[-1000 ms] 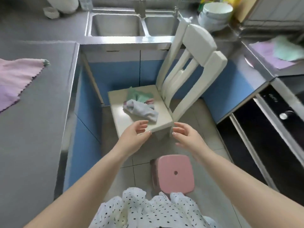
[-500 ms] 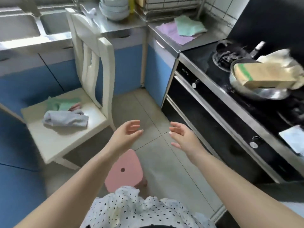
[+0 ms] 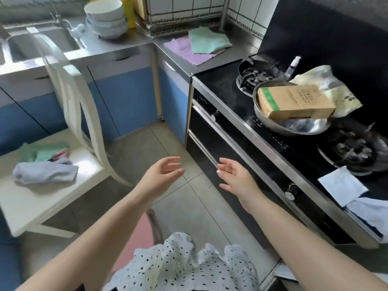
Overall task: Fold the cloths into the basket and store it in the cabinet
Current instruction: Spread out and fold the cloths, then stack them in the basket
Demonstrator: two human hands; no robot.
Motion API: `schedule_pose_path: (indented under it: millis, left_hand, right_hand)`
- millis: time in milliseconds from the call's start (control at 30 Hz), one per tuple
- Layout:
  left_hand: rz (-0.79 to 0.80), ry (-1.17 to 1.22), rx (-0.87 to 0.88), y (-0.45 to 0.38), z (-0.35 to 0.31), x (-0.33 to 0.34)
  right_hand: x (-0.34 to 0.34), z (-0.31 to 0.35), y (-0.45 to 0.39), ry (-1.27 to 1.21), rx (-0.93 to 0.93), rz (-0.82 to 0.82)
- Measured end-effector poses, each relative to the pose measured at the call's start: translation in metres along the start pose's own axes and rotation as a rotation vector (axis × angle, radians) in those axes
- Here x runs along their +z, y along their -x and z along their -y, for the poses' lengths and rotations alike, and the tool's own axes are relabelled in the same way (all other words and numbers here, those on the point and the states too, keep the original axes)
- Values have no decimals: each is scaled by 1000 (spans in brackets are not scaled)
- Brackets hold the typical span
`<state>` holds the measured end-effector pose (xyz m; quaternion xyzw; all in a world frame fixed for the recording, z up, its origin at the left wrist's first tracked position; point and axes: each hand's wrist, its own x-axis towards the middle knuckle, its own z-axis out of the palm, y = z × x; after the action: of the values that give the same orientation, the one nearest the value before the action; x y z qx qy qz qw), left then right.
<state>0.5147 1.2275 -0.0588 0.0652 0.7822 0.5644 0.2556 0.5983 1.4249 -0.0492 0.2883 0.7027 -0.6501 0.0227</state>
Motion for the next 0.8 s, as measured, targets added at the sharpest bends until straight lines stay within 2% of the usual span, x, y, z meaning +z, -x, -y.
schedule_pose_path:
  millis: [333, 800]
  left_hand:
    - [6, 23, 10, -115, -30, -14]
    - [37, 12, 43, -365, -135, -121]
  right_hand:
    - [4, 47, -113, -13, -68, 39]
    - [65, 182, -346, -95, -69, -34]
